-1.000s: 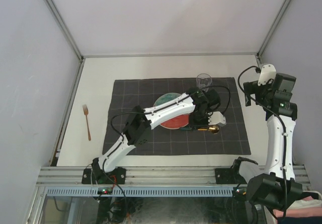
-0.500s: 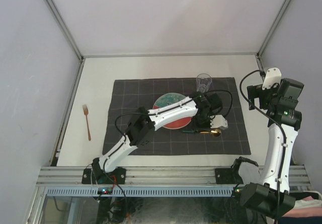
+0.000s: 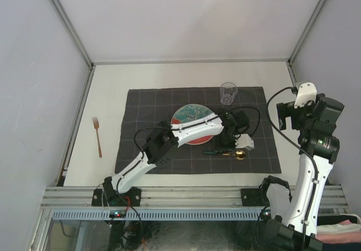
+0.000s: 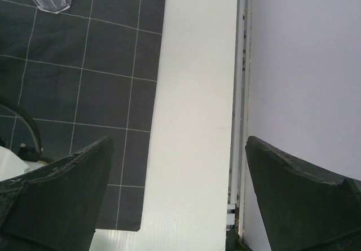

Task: Set the dinner table for one person
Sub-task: Place the spoon on the napkin.

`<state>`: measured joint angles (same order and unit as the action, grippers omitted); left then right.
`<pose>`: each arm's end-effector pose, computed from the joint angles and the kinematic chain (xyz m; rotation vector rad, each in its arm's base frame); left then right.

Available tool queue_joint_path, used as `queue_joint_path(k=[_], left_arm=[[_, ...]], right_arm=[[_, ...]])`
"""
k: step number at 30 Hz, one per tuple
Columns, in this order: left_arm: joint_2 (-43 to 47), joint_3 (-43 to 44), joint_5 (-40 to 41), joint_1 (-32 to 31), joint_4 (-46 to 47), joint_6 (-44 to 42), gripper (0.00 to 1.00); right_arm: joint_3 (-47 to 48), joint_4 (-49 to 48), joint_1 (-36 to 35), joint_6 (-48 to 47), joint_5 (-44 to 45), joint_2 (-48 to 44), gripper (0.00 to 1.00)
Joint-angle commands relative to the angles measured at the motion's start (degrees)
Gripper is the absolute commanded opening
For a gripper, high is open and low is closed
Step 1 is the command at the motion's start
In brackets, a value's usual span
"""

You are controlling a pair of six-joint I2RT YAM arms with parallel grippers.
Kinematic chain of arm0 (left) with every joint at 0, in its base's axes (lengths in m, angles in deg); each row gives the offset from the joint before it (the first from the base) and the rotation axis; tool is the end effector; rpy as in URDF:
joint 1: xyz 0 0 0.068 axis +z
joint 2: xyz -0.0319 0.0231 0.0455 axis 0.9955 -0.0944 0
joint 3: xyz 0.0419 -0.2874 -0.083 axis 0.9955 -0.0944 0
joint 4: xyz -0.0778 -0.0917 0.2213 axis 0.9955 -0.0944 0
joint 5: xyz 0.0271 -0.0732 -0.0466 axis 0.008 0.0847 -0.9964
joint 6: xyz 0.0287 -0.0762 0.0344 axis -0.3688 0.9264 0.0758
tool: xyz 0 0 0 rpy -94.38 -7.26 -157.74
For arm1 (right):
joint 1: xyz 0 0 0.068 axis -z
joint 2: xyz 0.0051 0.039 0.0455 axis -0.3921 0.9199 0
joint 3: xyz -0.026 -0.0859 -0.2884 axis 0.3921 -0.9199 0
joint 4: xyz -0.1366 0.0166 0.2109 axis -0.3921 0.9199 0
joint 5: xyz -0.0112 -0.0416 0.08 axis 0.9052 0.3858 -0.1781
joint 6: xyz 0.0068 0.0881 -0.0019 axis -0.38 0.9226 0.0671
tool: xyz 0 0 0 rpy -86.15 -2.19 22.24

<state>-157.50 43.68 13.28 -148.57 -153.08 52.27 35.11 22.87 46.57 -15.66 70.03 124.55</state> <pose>0.2077 -0.4684 0.1501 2.2195 2.0997 -0.4163 0.1470 -0.0402 0.3652 -0.2495 2.1088 -0.2361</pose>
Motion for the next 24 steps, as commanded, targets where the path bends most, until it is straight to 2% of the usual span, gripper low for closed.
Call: queue_joint_path(k=[1, 6, 9, 11, 19, 24], left_arm=[[0.13, -1.08, -0.61, -0.50, 2.11, 0.86, 0.31], [2.18, -3.32, 0.83, -0.45, 3.96, 0.93, 0.40], [4.80, -5.00, 2.35, -0.30, 4.09, -0.15, 0.56], [6.80, -6.71, 3.28, -0.09, 4.37, -0.86, 0.62], [16.62, -9.44, 8.99, 3.18, 3.77, -1.29, 0.67], [22.86, -6.47, 12.06, 5.50, -0.58, -3.34, 0.67]], right_arm=[[0.25, 2.20, 0.48, -0.78, -0.66, -2.20, 1.00], [0.76, 3.60, 0.47, -0.86, -0.52, -3.77, 1.00], [0.86, 3.57, 0.50, -0.69, -0.83, -3.87, 1.00], [0.86, 3.03, 0.51, -0.43, -0.82, -3.41, 1.00], [0.96, -0.30, 0.50, 1.23, -0.02, -0.33, 1.00], [0.93, -0.61, 0.50, 2.88, -1.71, 0.36, 1.00]])
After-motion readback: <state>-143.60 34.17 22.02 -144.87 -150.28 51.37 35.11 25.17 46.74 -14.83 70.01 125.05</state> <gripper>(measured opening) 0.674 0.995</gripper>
